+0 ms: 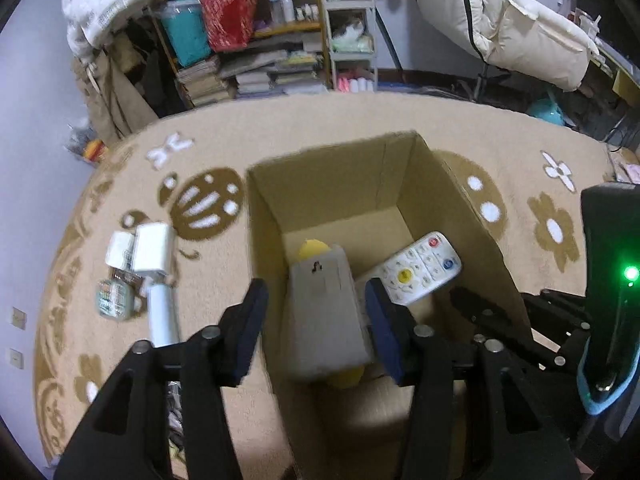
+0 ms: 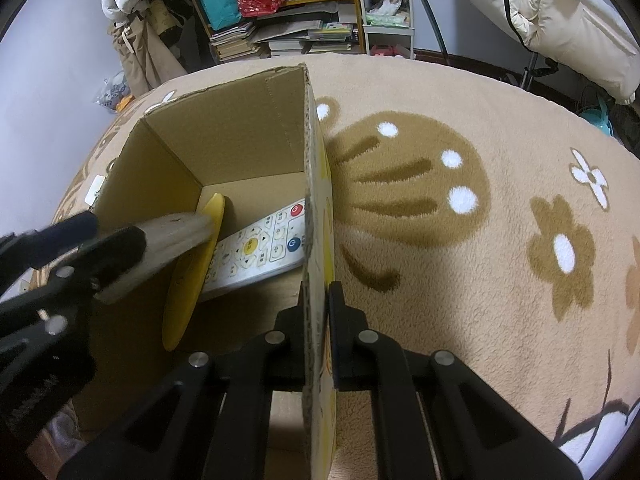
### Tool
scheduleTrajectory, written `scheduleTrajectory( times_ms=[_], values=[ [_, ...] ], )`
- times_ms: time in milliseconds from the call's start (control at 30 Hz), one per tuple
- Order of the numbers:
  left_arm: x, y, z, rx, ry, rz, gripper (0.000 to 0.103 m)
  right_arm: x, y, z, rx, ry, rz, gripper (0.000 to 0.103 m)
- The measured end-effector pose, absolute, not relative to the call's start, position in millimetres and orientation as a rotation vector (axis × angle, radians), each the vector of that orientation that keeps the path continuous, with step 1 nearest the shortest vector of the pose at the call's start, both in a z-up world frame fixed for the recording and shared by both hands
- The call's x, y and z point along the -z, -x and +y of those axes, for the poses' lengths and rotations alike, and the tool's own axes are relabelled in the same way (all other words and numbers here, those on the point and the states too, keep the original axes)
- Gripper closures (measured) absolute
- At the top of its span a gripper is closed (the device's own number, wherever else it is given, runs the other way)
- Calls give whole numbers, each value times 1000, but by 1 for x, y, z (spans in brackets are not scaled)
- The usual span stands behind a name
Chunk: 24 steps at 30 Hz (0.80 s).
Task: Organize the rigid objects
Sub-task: 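Lift the grey case with the left tool and lower it into the box, then open the left tool and withdraw it from the box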
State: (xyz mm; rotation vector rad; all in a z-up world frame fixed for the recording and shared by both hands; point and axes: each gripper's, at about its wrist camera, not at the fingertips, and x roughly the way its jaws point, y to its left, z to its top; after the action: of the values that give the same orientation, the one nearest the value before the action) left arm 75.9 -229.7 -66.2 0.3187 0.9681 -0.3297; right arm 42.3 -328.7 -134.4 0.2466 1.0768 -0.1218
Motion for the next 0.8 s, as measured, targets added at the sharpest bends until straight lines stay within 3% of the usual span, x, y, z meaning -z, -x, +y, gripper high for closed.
scheduleTrajectory(
  times_ms=[167, 300, 400, 533, 800],
  values=[
    [46, -73, -222, 324, -319, 917, 42, 135, -42, -329, 122, -246, 1077, 94],
    [32, -74, -204, 309, -300, 890, 24, 135, -43, -328, 121, -247, 1077, 94],
    [29, -75, -187, 280, -317, 888, 19, 134, -43, -329, 121, -246, 1077, 94],
    [28, -75, -162, 240, -344, 885, 5, 134, -43, -330, 121, -248, 1077, 94],
    [37, -89, -111, 130, -336, 921, 4, 134, -43, -330, 120, -247, 1077, 94]
  ],
)
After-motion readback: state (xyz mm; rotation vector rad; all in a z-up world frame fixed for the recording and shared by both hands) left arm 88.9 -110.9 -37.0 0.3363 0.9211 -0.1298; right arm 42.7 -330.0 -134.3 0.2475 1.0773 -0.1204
